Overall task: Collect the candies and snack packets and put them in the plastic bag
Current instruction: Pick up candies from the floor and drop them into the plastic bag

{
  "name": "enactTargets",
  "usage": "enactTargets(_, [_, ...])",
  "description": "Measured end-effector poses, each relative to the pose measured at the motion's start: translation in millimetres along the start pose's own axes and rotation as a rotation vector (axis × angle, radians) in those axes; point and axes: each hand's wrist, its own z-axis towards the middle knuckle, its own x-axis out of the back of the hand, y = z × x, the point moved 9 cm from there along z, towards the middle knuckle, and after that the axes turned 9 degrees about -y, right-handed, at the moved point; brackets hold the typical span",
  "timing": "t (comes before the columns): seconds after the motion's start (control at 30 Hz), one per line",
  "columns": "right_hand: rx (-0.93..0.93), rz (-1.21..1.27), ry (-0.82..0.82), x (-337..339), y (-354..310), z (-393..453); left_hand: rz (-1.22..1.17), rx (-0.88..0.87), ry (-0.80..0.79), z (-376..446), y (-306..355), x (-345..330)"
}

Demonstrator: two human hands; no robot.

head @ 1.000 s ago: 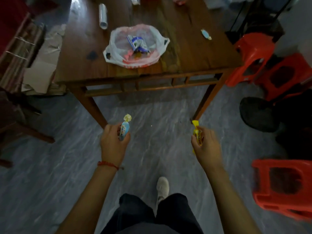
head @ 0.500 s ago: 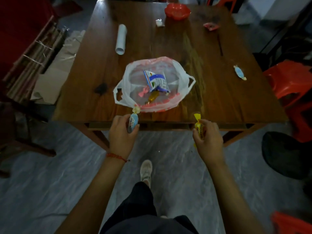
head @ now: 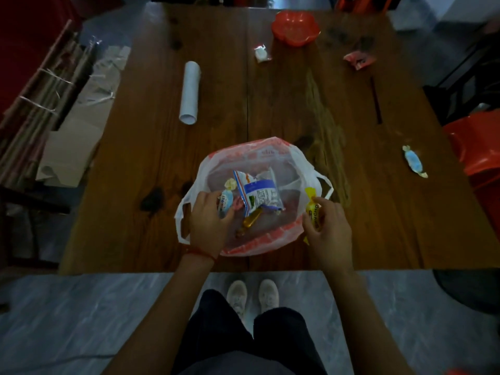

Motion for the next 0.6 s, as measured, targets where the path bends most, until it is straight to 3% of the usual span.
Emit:
enactTargets(0.37, [0.072,-0.003,-0.067,-6,5,50,0.067,0.196,-0.11,19,-21,-33])
enactTargets(0.47, [0.089,0.005,-0.081,-9,3,55,0.109,0.168,-0.107,18,-15,-32])
enactTargets(0.6, [0.115,0.031,-0.097,-13,-4,61,0.169,0.002,-0.059,14,11,-16])
